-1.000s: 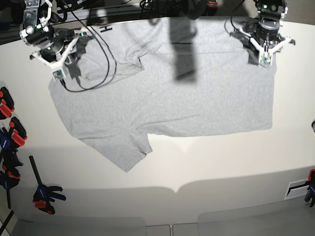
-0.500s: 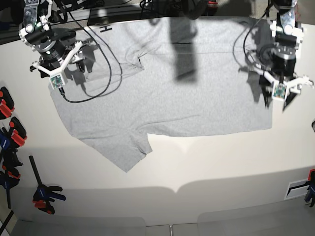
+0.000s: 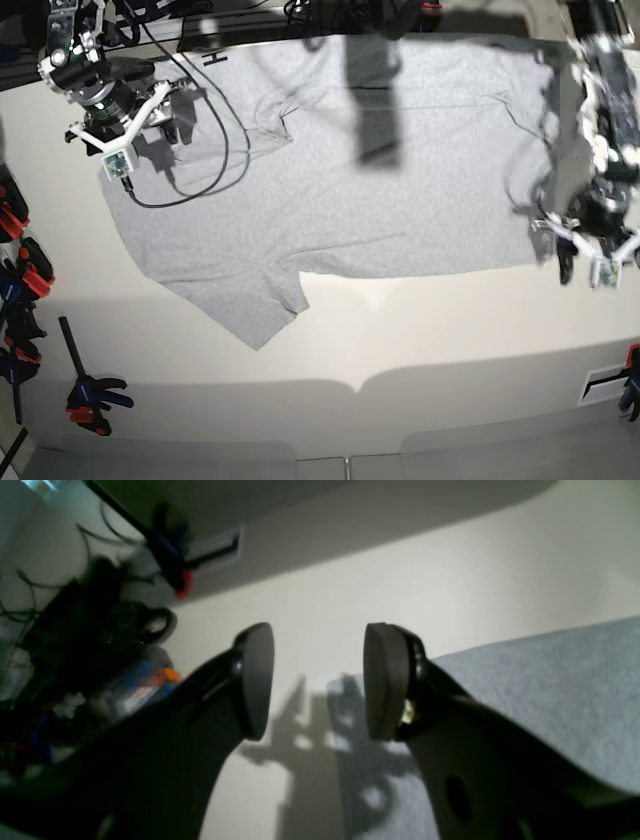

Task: Fold the T-shirt properly
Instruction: 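Move the left gripper along the shirt's side seam to the hem corner, then move the right gripper down to the other hem corner of the shirt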

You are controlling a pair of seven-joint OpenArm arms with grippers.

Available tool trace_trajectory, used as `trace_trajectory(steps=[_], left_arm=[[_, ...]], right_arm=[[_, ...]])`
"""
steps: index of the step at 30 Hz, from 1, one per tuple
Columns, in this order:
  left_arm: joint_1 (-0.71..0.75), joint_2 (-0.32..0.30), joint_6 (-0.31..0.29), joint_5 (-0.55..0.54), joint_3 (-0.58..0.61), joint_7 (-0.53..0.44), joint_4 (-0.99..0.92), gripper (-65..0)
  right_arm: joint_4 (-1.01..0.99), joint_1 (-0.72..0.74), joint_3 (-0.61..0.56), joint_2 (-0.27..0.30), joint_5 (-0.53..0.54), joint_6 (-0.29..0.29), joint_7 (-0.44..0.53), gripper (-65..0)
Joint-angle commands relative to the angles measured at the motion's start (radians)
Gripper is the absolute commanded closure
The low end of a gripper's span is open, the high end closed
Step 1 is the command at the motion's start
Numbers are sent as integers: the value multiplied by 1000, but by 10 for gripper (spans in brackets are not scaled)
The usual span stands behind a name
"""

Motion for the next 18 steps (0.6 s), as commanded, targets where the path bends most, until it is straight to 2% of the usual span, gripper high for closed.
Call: trace_trajectory(steps=[1, 5, 8, 10, 14, 18], left_arm=[[-56, -29, -18, -37, -6, -16, -50, -272], [-235, -60, -167, -152, -6, -16, -377, -271], [-375, -61, -267, -177, -6, -19, -650, -271], [-461, -61, -287, -200, -5, -36, -833, -271], [-599, -61, -286, -167, -5, -163, -1184, -271], [-670, -61, -286, -137, -5, -257, -1452, -271]], right_arm=[[19, 2, 6, 12, 8, -5, 18, -366], [19, 2, 6, 12, 8, -5, 19, -366], [19, 2, 6, 12, 8, -5, 19, -366], [19, 2, 6, 12, 8, -5, 19, -366], [19, 2, 6, 12, 8, -5, 19, -366], [19, 2, 6, 12, 8, -5, 11, -366]])
